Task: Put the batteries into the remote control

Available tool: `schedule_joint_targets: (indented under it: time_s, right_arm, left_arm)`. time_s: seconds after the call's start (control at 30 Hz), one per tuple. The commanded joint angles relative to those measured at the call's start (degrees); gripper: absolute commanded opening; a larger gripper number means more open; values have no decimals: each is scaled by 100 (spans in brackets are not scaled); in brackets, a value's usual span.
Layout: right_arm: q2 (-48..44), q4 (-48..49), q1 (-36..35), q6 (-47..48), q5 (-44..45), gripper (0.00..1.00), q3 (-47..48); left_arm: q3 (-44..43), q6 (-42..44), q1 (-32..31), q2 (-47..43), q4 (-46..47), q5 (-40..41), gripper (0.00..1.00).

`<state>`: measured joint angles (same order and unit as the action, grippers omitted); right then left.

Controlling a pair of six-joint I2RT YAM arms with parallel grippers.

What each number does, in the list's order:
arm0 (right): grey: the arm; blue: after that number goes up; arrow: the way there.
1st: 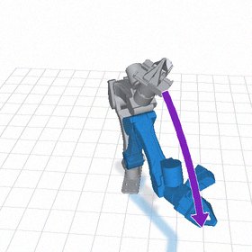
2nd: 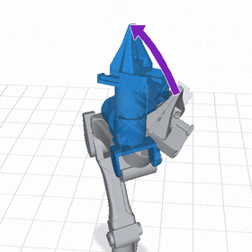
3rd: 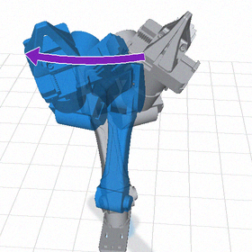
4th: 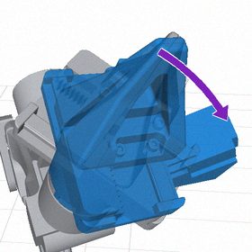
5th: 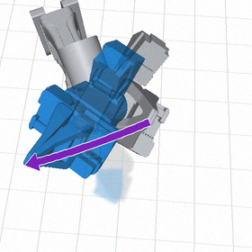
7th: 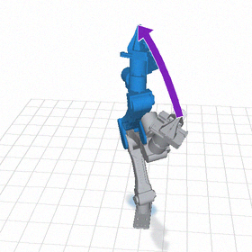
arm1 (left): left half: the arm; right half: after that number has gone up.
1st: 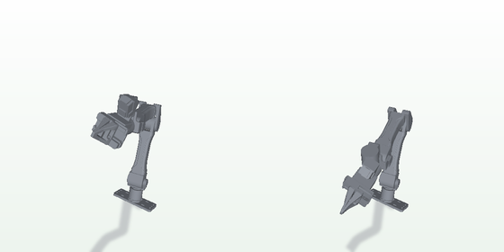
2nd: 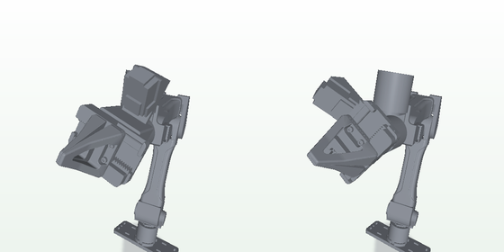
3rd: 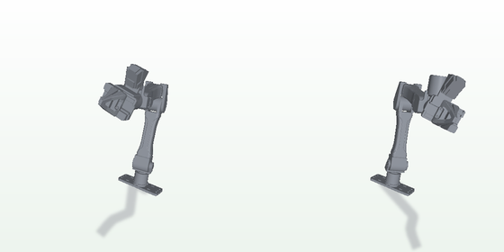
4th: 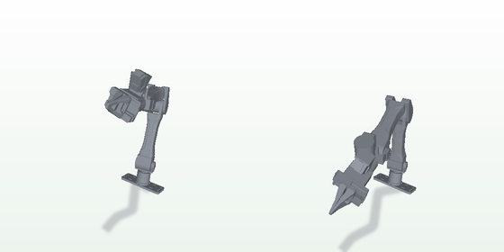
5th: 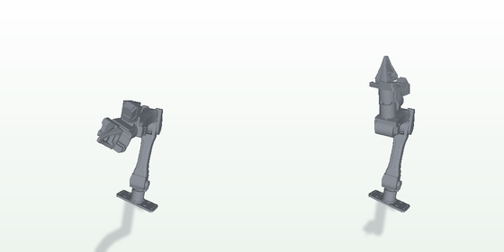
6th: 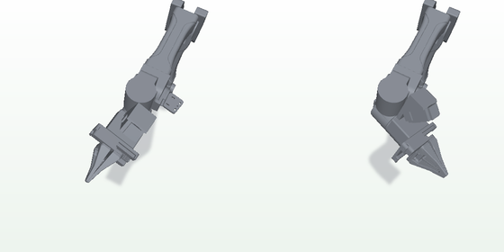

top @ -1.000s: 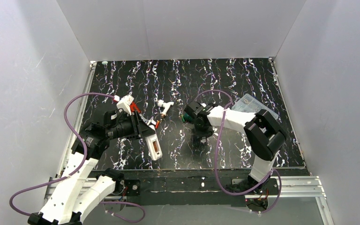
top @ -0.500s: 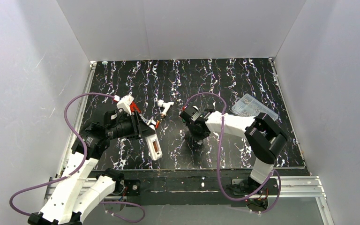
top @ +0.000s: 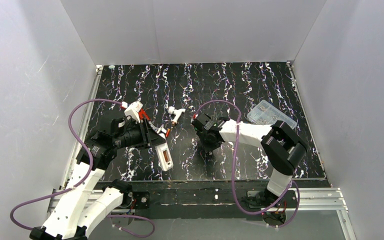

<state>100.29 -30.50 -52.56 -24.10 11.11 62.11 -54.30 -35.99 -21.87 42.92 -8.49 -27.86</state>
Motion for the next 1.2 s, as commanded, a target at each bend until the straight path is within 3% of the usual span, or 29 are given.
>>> schedule_joint_targets:
  time_s: [0.0, 0.1, 0.3, 0.63, 0.9, 1.07, 1.17]
  right_arm:
    - [188, -53, -53, -118, -227, 30, -283]
    - [135, 7, -54, -98, -296, 27, -304]
    - [-11, 93, -55, 3, -394, 45, -272]
    - [-385, 174, -52, -34, -398, 51, -170]
    - [-764, -109, 364, 100, -115, 55, 671]
    - [-243, -359, 447, 154, -326, 55, 1635]
    - [211, -422, 437, -308, -672, 52, 2225]
  left_arm:
    - [-97, -15, -10, -29, -20, -201, 0]
    - [-93, -8, -10, -52, -42, -181, 0]
    - [-105, 20, -10, -88, -108, -151, 0]
    - [-236, 65, -10, -96, -206, -108, 0]
    - [-628, 71, -10, -118, -407, 10, 0]
    - [-924, 95, -10, -119, -545, 177, 0]
    - [-1107, 126, -10, -70, -613, 247, 0]
